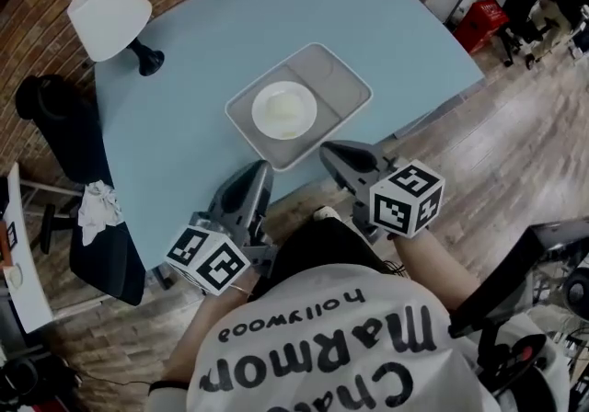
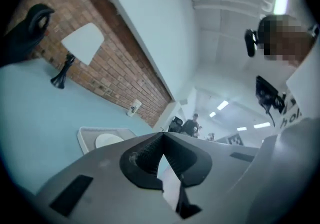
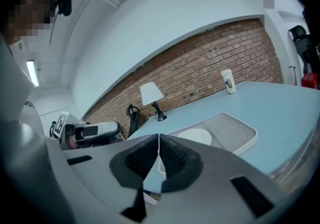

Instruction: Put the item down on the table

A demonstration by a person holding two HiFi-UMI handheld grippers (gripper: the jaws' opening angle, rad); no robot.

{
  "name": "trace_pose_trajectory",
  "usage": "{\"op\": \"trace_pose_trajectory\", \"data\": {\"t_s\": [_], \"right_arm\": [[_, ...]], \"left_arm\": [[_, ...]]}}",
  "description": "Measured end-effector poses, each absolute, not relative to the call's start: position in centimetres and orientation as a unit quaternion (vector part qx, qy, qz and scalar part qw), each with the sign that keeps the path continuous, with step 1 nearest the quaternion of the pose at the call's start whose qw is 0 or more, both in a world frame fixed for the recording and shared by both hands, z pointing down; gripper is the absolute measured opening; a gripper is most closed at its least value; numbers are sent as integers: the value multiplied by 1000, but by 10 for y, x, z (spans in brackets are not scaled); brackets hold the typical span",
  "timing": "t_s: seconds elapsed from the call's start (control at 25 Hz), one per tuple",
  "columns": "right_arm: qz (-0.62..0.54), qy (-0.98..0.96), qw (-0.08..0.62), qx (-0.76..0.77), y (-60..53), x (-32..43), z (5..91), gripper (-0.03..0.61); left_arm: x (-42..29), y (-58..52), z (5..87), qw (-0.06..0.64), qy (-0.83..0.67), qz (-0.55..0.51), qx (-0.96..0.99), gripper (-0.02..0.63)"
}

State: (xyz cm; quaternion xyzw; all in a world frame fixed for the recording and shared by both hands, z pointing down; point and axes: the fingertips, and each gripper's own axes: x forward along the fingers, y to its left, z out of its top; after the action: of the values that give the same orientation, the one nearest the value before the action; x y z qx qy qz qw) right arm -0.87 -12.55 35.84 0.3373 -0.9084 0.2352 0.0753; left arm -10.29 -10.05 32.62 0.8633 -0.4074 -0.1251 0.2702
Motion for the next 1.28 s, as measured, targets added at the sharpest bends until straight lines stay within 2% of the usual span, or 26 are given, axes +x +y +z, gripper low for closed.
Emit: {"op": "trace_pose_trajectory", "data": {"t_s": [0.12,0.32,0.52,0.76,0.96,1.12,1.28], "right_arm": [[217,-909,71,348,-108,-10,351,9],[191,-912,84,352,-89,-1,341,9],[186,-914,94,348,-75,10,341,9],[184,-918,93,339,-49,31,347,9],[173,-921,103,334,-20,52,350,9],[123,-925,136,333,-3,68,347,9],[115,-929,136,326,10,71,347,9]], "left_arm": [[-101,-78,324,207,-392,-71,893,5],[-97,-49,334,162,-381,0,910,5],[-98,-31,345,166,-401,21,901,5],[-99,-7,341,123,-464,22,877,6],[-81,20,350,144,-466,16,873,6],[-62,39,348,137,-461,22,876,6],[-55,52,345,131,-463,22,876,6]]}}
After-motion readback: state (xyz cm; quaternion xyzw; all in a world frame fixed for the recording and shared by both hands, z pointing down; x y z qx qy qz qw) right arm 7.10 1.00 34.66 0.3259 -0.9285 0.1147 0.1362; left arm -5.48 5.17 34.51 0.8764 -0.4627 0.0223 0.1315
